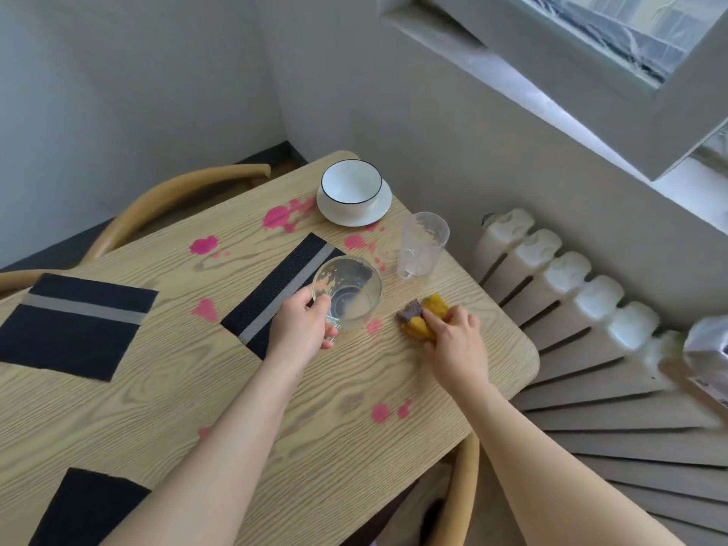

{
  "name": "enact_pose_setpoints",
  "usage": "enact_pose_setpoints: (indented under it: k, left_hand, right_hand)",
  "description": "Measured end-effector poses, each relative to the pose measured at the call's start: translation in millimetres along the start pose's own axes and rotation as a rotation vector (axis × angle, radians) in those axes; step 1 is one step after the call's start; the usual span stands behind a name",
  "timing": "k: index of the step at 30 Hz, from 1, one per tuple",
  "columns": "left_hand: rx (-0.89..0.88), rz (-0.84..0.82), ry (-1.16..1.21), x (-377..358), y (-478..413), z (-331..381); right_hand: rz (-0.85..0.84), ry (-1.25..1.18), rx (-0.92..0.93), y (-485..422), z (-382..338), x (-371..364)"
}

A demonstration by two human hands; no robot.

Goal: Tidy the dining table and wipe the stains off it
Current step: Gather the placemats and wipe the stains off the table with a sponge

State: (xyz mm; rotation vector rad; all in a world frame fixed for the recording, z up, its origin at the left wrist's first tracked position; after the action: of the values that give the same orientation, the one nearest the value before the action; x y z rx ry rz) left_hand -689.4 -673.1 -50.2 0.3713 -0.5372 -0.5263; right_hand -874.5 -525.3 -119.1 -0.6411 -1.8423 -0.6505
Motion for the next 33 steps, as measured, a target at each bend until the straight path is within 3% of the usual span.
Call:
enact_pose_setpoints:
  k: [3, 8, 12, 21, 25, 31, 33]
  left_hand:
    - [0.012, 0.024, 0.001, 9, -3, -4]
    - [-0.021, 0.075, -0.056, 25, -13, -7]
    - [-0.031, 0.074, -0.063, 26, -16, -5]
    - [-0.053, -0.114, -0.041, -16, -15, 7]
    - [-0.087, -0.201, -0.045, -55, -13, 21]
    - [-0.146, -0.296, -0.109, -107, -14, 42]
    - [-0.153, -0.325, -0.131, -121, -14, 46]
  right_hand:
    - [-0.021, 0.004, 0.044, -2, -31, -11]
    - [-0.131, -0.010, 0.334, 27, -105, -44]
    - [-0.153, 0.023, 0.419, 38, -99, -47]
    - [0.025, 0.078, -0.016, 8, 60, 20]
    - [-0.010, 0.000, 0.023, 40, 40, 6]
    - [-0.074, 0.002, 0.271, 81, 18, -5]
    - [-0.051, 0.014, 0.221, 70, 40, 4]
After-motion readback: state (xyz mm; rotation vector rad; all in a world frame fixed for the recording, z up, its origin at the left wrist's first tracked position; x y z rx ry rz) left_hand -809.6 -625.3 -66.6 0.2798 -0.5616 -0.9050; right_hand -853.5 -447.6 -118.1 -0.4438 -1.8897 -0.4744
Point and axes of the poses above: each hand's wrist, its own y-axis away from the middle knuckle, its own x-axis out of the back of the hand, z = x × y, the point moved 9 cm from there along -y, towards the middle knuckle, and after that the axes turned 4 degrees about -y, right-handed, at the moved point
